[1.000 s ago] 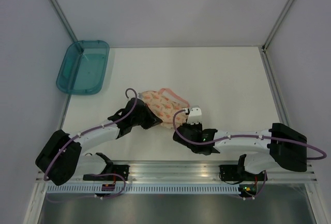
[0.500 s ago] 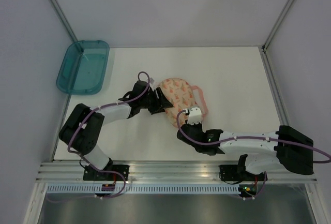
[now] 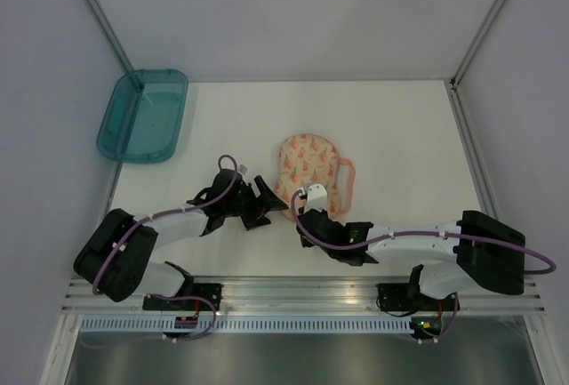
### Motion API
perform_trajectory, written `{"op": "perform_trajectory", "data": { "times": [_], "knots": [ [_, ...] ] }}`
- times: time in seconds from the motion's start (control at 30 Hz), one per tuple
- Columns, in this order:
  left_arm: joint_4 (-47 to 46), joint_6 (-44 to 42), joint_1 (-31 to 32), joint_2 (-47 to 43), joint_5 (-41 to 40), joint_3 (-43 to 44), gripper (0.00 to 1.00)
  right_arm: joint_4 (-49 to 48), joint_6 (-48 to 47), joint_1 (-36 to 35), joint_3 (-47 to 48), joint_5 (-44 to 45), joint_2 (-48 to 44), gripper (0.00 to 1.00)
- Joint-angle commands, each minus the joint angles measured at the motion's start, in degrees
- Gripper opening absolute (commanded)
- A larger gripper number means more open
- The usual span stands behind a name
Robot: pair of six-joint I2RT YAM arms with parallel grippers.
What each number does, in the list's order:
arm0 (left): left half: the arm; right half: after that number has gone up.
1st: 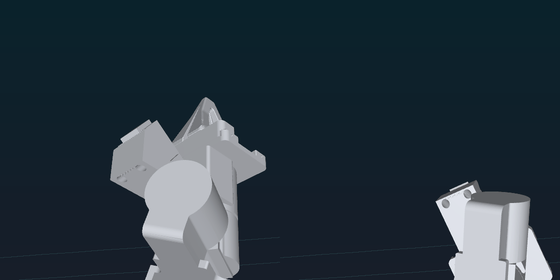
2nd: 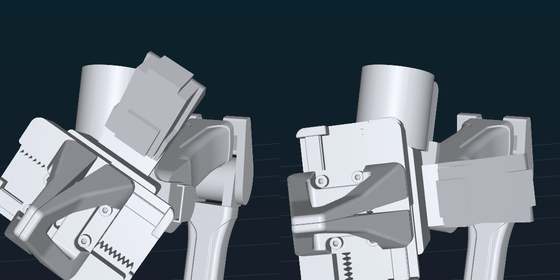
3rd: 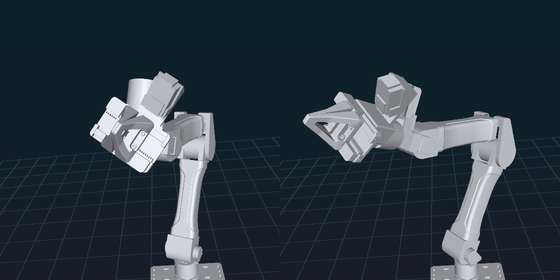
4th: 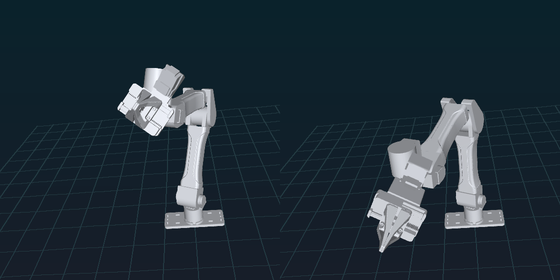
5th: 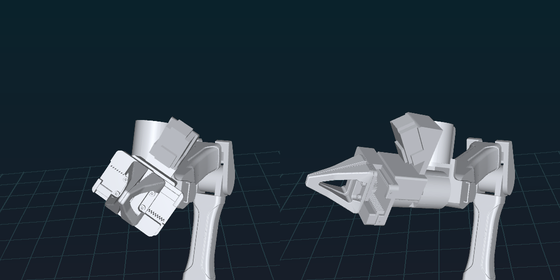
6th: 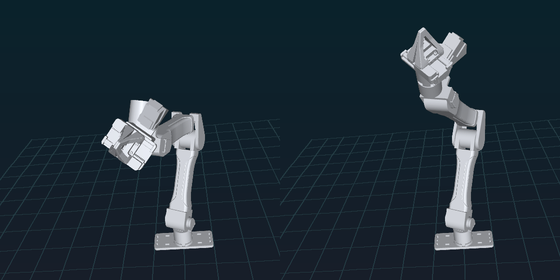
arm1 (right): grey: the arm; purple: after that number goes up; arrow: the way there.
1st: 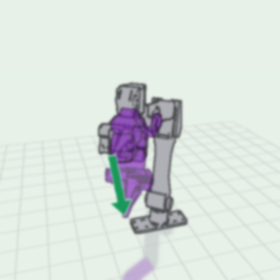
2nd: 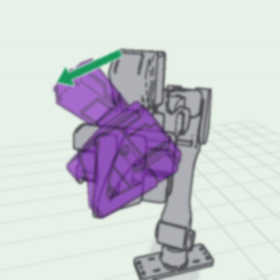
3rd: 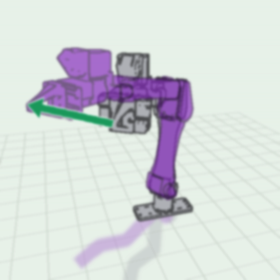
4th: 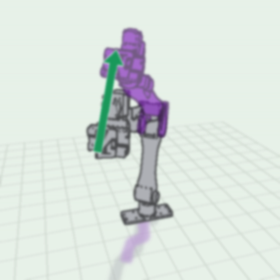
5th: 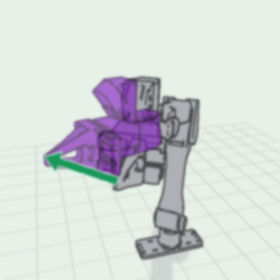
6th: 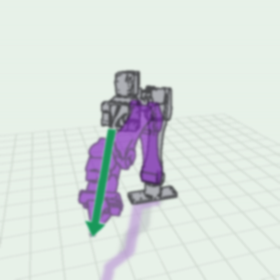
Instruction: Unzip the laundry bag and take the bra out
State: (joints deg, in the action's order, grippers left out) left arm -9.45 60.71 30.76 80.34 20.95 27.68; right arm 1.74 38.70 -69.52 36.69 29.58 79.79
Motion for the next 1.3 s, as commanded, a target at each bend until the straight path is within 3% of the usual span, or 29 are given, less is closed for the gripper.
{"op": "perform_trajectory", "data": {
  "times": [0.0,0.27,0.33,0.37,0.4,0.5,0.83,0.97,1.27],
  "knots": [
    [-6.01,7.75,1.05,-3.6,-0.82,-2.71,0.87,-8.67,-1.96,0.43,1.46,-4.79,0.54,0.0],
    [-9.79,12.5,3.86,0.25,-2.67,-1.23,0.8,-14.3,-2.57,0.87,1.9,-10.77,3.0,0.0],
    [-11.9,13.2,4.13,1.48,-2.06,-1.14,0.62,-14.57,-2.31,0.87,1.72,-11.74,3.01,0.0],
    [-12.86,13.12,4.22,2.36,-1.88,-0.96,0.41,-14.13,-2.22,0.87,1.72,-11.74,2.92,0.01],
    [-12.96,13.21,4.22,2.72,-1.79,-0.96,0.3,-13.78,-2.22,0.79,1.72,-11.48,2.83,0.0],
    [-12.44,12.95,4.22,2.9,-2.05,-1.22,0.02,-11.24,-2.14,0.87,1.37,-9.9,1.6,0.01],
    [-6.02,7.24,3.95,0.96,-3.81,1.14,0.02,11.51,3.31,1.4,3.39,0.38,3.27,0.0],
    [-3.39,3.73,3.87,2.27,-2.68,3.25,0.02,16.52,6.73,5.16,1.9,5.11,2.57,0.0],
    [4.17,-5.07,2.73,5.27,-1.44,9.84,0.02,17.68,4.9,12.12,2.42,7.86,3.79,0.0]
  ]
}}
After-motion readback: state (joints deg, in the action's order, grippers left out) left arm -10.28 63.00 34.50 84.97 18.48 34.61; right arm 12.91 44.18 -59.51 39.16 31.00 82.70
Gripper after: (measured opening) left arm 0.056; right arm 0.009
